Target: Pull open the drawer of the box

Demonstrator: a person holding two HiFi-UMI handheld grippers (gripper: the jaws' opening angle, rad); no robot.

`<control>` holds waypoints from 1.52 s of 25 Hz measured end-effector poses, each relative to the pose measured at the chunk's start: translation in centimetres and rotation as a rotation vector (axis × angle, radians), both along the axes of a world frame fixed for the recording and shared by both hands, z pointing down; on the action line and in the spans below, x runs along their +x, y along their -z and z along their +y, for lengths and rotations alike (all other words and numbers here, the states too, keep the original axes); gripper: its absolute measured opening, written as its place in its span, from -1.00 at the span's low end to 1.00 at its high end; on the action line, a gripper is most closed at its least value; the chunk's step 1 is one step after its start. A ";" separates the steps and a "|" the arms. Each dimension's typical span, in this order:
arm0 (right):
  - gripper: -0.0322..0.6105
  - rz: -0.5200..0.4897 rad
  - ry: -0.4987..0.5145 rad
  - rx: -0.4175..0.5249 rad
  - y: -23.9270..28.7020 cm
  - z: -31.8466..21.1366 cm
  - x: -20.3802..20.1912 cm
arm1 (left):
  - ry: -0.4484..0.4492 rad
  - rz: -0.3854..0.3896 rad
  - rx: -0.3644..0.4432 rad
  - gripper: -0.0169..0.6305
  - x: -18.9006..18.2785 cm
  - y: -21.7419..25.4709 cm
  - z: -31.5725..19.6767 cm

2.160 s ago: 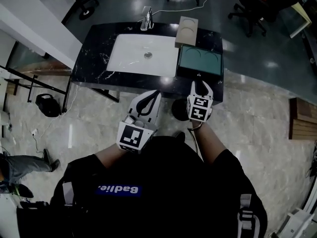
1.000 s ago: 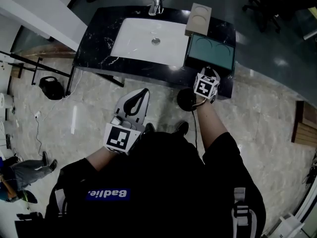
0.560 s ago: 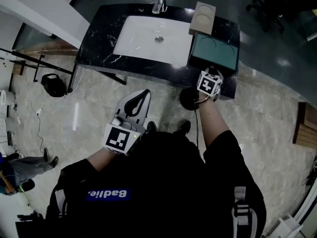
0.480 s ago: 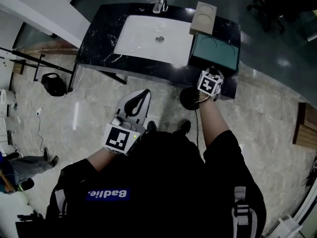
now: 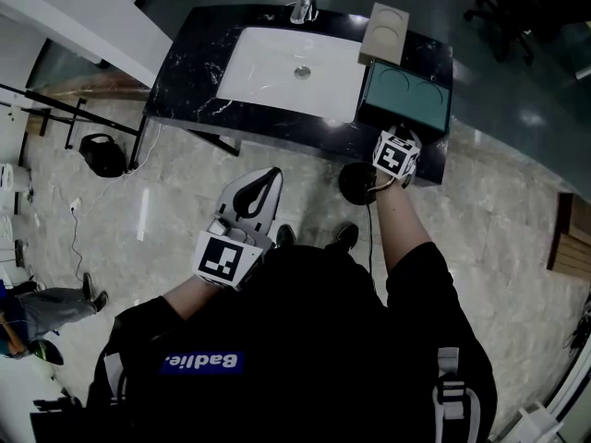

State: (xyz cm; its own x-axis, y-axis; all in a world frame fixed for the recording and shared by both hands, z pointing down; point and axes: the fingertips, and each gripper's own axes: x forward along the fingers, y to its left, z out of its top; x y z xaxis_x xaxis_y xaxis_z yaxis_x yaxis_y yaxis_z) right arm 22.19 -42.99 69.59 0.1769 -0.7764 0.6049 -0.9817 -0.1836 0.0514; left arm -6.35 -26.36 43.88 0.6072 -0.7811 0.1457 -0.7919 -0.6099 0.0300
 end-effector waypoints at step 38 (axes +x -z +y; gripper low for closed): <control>-0.68 -0.001 0.008 -0.027 -0.4 6.2 -2.1 | -0.045 0.034 0.034 -0.97 -0.8 1.1 2.7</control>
